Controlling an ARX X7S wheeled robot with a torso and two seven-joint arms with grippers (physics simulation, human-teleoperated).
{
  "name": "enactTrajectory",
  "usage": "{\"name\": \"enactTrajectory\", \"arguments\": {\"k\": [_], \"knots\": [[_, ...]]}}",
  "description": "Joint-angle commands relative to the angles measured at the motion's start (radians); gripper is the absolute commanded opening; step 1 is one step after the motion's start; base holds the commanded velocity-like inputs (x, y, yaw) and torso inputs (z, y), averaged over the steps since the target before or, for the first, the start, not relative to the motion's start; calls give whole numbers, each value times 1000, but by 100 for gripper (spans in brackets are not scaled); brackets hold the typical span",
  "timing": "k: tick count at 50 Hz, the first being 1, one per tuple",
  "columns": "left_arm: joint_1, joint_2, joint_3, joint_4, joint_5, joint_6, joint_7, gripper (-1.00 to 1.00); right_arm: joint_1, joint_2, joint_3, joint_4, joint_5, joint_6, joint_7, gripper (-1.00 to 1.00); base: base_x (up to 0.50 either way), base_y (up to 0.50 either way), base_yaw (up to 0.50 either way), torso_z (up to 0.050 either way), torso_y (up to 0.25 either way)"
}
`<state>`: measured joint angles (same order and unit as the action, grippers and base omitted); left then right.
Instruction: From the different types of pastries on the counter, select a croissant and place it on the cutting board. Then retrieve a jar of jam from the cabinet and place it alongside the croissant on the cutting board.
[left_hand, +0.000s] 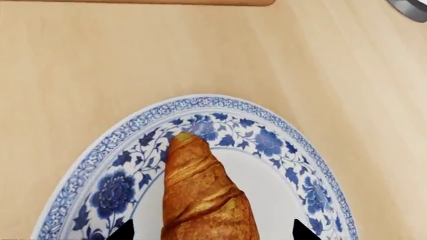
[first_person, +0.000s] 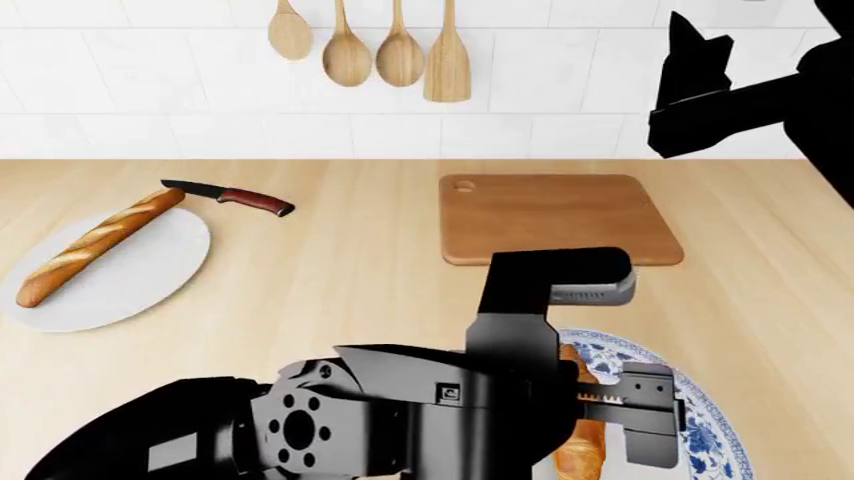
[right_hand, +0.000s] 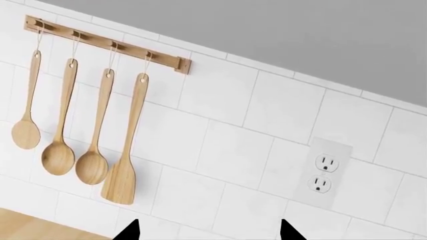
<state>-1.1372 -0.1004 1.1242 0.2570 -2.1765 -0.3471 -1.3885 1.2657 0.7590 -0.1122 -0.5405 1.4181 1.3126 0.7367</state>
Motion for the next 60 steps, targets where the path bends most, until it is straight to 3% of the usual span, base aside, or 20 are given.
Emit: {"name": "enactTrajectory", "arguments": {"k": [1,22,23,49,60], "knots": [[11,-1,31,-21,-3,-10,32,100,-11,7,-6,-1,-12,-15,-9,100,0,0,0,0,0],[11,-4,76,-23,-6,-19,37,100,-18,23,-9,-1,-15,-33,-10,100,0,0,0,0,0],[10,-3,77,-22,-6,-19,37,-100,-18,23,-9,-1,-14,-34,-9,100,0,0,0,0,0],[-123,14,87,-3,-49,-68,7,-100,-16,34,-17,-1,-3,-47,-1,100,0,0,0,0,-1],[-246,10,35,-43,-69,-126,94,-100,-21,40,-24,-3,-12,-57,-11,100,0,0,0,0,0]]}}
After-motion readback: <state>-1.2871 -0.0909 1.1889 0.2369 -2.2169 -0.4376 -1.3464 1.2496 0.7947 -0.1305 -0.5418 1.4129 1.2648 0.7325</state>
